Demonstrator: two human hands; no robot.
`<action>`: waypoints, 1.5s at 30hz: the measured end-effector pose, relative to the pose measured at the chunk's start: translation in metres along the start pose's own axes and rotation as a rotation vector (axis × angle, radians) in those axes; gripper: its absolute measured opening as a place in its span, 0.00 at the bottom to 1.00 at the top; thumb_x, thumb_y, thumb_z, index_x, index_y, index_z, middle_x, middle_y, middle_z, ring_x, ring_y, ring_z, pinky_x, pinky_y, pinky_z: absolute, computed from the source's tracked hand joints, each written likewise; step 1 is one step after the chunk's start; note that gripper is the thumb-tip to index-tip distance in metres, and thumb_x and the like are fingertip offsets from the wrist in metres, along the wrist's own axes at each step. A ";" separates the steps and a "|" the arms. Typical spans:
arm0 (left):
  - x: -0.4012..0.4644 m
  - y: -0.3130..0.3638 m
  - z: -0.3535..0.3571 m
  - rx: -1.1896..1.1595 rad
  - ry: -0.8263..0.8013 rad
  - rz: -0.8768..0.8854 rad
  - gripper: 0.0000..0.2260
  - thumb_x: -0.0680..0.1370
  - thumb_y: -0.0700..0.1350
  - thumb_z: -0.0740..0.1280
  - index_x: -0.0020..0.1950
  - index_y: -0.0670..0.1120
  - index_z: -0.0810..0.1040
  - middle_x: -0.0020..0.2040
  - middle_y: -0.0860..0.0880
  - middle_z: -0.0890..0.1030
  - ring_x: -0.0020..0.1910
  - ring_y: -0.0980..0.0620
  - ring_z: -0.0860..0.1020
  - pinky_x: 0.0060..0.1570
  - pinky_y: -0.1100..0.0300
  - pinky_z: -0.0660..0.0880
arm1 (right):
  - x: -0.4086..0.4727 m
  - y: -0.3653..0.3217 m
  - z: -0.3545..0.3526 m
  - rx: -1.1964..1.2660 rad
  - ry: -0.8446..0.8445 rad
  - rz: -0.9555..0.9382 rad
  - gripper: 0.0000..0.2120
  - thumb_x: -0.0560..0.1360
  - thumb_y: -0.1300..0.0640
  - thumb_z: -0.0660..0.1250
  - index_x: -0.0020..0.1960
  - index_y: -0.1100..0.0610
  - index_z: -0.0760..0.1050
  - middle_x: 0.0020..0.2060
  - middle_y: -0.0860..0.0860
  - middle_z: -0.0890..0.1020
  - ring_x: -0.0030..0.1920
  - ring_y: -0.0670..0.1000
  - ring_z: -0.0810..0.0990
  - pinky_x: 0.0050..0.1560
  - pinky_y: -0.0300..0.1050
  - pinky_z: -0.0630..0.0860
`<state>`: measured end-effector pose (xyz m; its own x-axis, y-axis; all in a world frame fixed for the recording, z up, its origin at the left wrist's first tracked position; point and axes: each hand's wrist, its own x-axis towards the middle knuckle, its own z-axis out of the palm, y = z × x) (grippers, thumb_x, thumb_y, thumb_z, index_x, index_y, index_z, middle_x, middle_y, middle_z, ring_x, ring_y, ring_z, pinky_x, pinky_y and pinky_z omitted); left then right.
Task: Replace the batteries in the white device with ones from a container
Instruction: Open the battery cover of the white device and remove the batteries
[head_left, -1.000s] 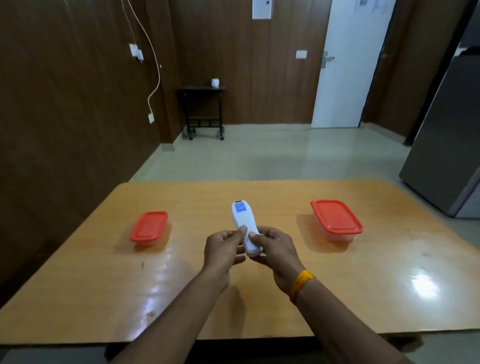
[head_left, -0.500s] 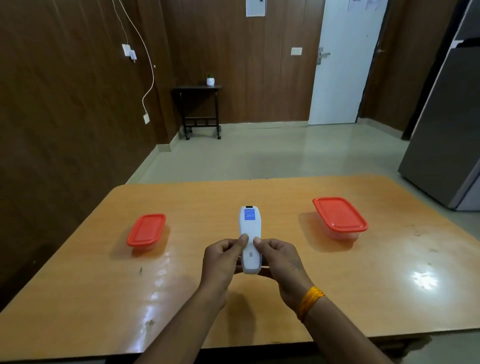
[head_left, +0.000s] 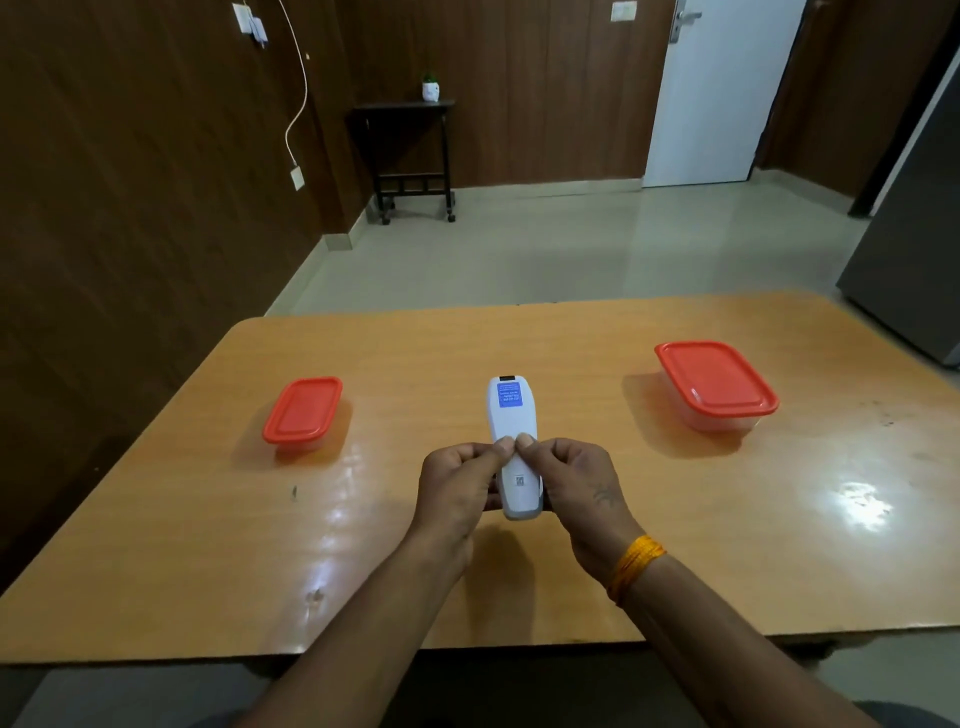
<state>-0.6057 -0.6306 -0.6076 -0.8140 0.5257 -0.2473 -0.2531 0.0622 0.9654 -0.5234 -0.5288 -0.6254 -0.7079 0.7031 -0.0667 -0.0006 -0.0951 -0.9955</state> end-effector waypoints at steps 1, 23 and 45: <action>-0.001 -0.001 0.000 -0.007 0.003 -0.003 0.10 0.80 0.46 0.74 0.50 0.39 0.85 0.45 0.41 0.89 0.47 0.40 0.89 0.47 0.48 0.86 | -0.001 0.000 -0.001 0.001 0.001 -0.006 0.20 0.80 0.49 0.73 0.46 0.69 0.83 0.43 0.64 0.88 0.47 0.67 0.87 0.49 0.70 0.83; -0.007 -0.002 0.003 -0.149 0.074 -0.112 0.11 0.80 0.46 0.75 0.56 0.39 0.84 0.49 0.40 0.89 0.43 0.42 0.89 0.41 0.51 0.86 | -0.014 -0.001 -0.008 -0.666 0.141 -0.315 0.21 0.72 0.36 0.76 0.52 0.53 0.82 0.44 0.46 0.84 0.43 0.47 0.82 0.41 0.46 0.81; 0.002 -0.009 -0.009 -0.065 0.071 -0.204 0.12 0.80 0.43 0.74 0.58 0.36 0.83 0.50 0.39 0.88 0.33 0.47 0.87 0.28 0.58 0.81 | 0.010 0.010 -0.035 -0.919 0.225 -0.137 0.23 0.71 0.43 0.78 0.60 0.56 0.83 0.53 0.53 0.86 0.53 0.56 0.82 0.48 0.46 0.73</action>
<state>-0.6094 -0.6375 -0.6173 -0.7766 0.4471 -0.4438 -0.4472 0.1050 0.8883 -0.5055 -0.4979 -0.6385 -0.5904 0.7952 0.1381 0.5491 0.5212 -0.6533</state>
